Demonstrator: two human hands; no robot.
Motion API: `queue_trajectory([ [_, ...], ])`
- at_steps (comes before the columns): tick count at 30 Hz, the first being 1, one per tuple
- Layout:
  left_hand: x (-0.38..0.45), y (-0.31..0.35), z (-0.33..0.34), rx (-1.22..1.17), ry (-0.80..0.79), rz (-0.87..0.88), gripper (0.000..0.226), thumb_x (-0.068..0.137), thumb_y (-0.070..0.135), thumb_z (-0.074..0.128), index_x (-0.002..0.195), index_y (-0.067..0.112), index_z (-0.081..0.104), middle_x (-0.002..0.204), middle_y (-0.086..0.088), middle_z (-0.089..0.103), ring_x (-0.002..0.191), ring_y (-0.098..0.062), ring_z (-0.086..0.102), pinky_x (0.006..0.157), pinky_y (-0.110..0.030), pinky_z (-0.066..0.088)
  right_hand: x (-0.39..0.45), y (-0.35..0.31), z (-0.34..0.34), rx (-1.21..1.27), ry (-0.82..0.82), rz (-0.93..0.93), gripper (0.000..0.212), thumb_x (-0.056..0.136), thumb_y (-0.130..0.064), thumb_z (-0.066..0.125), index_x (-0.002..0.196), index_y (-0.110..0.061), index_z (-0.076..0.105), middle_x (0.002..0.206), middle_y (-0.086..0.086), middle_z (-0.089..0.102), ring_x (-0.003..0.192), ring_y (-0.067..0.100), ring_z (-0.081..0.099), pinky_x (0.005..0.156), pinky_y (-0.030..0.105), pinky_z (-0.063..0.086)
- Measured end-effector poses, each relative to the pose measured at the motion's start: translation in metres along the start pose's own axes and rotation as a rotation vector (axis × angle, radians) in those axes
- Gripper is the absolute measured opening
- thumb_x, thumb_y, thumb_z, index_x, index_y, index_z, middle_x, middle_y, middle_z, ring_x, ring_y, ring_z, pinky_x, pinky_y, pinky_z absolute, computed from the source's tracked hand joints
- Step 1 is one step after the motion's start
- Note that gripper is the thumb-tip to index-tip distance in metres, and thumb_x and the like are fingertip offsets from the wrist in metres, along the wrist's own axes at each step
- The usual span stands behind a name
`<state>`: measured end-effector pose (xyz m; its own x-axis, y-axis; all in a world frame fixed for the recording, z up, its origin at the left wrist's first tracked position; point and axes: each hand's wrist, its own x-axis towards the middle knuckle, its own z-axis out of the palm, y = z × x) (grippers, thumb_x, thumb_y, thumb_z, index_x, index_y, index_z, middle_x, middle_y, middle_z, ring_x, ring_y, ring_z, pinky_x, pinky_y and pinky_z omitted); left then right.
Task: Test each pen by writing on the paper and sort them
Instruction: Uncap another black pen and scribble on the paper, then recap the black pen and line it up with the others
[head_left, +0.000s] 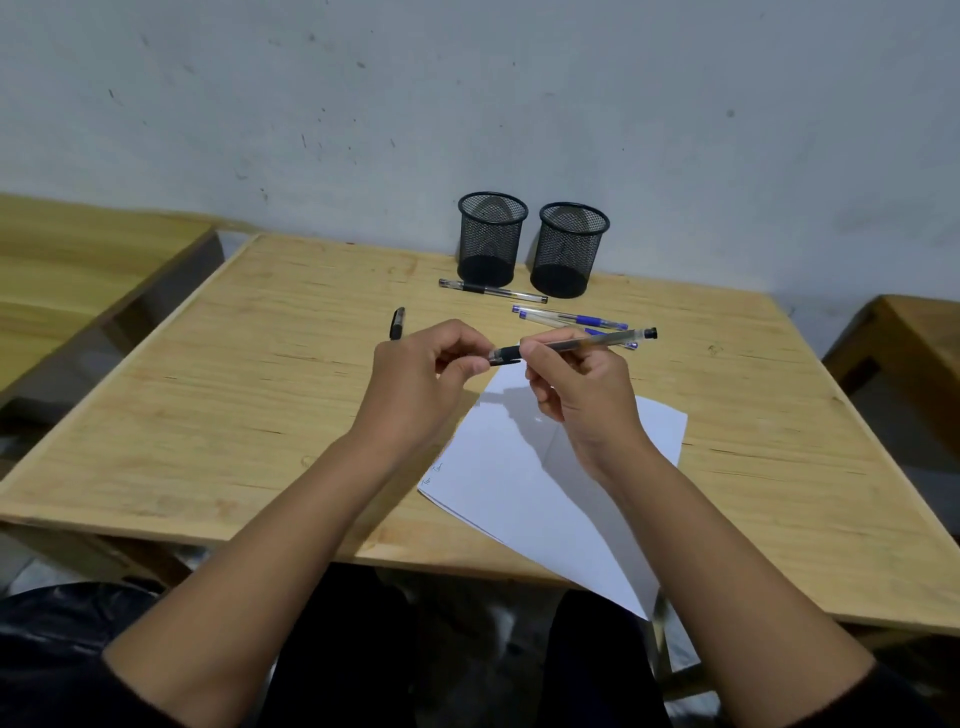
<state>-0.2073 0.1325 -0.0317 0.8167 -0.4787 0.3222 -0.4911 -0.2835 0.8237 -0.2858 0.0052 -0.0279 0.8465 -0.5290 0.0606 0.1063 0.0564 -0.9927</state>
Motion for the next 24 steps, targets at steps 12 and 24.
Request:
queue_trajectory([
  [12,-0.006,0.002,-0.022,0.056,0.006,-0.046,0.012,0.083,0.014,0.064,0.082,0.025,0.069,0.069,0.015,0.063,0.061,0.008,0.052,0.057,-0.002,0.036,-0.004,-0.01,-0.007,0.048,-0.061,-0.04,0.012,0.086,-0.001,0.06,0.082,-0.012,0.066,0.064,0.005,0.053,0.054,0.012,0.047,0.046,0.02,0.036],
  [24,0.01,0.007,-0.032,-0.288,-0.03,-0.073,0.019,0.086,0.014,0.062,0.094,0.03,0.067,0.084,0.0,0.067,0.081,-0.007,0.06,0.086,-0.026,0.051,-0.035,0.006,0.02,-0.306,-0.046,0.003,0.007,0.078,-0.016,0.073,0.085,-0.018,0.072,0.078,-0.003,0.071,0.071,0.002,0.062,0.067,0.014,0.049],
])
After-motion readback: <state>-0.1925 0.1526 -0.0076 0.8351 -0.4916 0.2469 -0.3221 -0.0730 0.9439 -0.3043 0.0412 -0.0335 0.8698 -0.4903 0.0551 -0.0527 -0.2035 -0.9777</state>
